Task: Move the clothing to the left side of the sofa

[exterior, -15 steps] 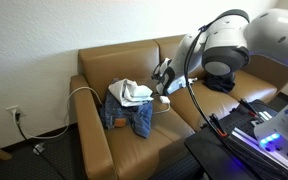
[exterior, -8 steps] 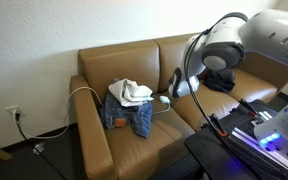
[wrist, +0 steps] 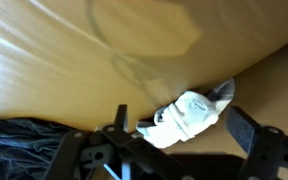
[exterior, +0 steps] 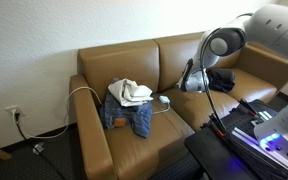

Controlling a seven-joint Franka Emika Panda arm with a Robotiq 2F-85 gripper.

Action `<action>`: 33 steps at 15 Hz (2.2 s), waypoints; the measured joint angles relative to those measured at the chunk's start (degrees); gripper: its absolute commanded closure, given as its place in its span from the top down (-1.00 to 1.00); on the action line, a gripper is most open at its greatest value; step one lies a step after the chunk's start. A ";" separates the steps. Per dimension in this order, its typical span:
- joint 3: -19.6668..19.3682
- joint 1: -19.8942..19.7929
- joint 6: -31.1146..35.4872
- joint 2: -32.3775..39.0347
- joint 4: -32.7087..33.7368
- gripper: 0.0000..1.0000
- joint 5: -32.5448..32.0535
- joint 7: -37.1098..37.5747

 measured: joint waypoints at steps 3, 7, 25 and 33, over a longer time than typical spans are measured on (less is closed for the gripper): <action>0.88 -0.24 -0.02 0.25 1.30 1.00 -1.65 -0.16; 0.90 -0.20 -0.02 5.18 11.51 1.00 -1.47 4.24; -8.25 4.29 0.76 7.33 7.23 1.00 14.11 13.01; -4.35 0.44 -5.63 6.99 11.36 1.00 9.50 11.55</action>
